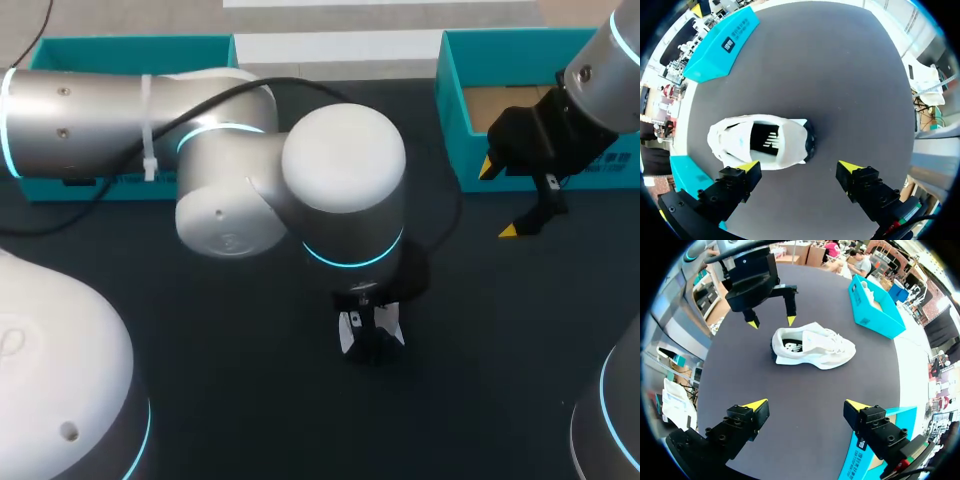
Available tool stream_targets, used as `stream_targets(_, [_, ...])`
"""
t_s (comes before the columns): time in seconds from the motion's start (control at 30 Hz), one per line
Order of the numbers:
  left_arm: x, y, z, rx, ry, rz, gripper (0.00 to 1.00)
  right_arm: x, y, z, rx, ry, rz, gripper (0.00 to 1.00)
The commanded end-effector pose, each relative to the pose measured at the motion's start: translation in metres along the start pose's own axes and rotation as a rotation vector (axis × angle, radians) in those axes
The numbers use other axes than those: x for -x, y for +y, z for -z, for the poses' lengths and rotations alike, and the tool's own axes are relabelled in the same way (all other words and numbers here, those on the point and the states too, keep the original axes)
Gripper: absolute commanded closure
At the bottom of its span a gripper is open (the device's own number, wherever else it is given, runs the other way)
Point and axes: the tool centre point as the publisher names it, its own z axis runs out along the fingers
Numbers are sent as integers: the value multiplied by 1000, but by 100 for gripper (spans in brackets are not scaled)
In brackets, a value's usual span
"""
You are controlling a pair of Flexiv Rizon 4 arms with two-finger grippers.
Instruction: Take the shoe out of the shoebox, open the shoe tongue, remove and reinsert the insole, then place the shoe into the shoebox
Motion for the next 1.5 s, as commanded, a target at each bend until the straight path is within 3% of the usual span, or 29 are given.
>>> stream_targets(0.03, [-2,-9,-11,8,4,3,0,1,1,-1,-3,1,0,0])
stream_targets(0.93, [-15,-13,-31,12,73,-41,0,1,1,-1,-3,1,0,0])
stream_targets(1.5, [-8,-16,-59,33,129,-98,0,1,1,-1,-3,1,0,0])
